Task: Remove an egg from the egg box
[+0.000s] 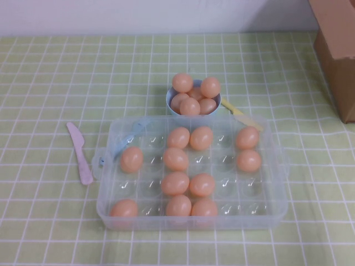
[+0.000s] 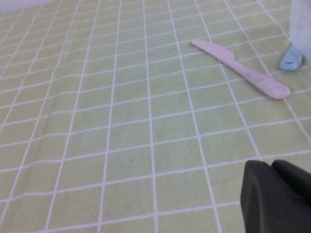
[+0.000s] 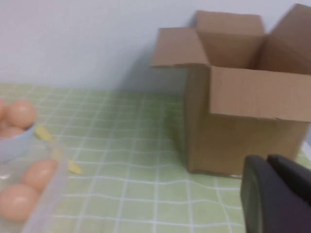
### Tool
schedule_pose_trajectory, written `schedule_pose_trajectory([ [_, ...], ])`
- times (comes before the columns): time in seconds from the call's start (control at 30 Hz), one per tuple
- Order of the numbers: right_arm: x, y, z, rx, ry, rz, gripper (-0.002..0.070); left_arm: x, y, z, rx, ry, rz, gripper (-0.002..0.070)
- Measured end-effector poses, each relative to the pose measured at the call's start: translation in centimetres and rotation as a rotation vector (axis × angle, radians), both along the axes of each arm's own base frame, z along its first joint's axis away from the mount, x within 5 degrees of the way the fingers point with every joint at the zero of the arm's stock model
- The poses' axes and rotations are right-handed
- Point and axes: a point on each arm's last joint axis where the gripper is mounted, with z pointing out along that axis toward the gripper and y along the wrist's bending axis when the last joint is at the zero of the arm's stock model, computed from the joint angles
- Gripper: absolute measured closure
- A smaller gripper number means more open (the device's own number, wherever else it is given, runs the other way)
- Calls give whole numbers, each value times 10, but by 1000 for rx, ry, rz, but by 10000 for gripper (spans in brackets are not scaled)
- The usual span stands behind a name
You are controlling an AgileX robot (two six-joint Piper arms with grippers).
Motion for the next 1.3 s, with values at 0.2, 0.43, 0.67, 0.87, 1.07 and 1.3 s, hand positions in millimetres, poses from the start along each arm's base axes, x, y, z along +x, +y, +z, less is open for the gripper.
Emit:
schedule_pose_trajectory([
  [0.2, -7, -6, -29, 13, -15, -101, 694, 0, 0, 0, 0, 0, 0, 678],
  [0.43, -6, -6, -46, 61, 32, -101, 694, 0, 0, 0, 0, 0, 0, 678],
  [0.67, -7, -4, -56, 74, 146, -86, 694, 0, 0, 0, 0, 0, 0, 678],
  [0.87, -9, -5, -64, 65, 230, -106, 694, 0, 0, 0, 0, 0, 0, 678],
  [1.07, -10, -6, -65, 52, 242, -123, 694, 0, 0, 0, 0, 0, 0, 678],
  [1.3, -10, -6, -65, 50, 244, -123, 694, 0, 0, 0, 0, 0, 0, 678],
])
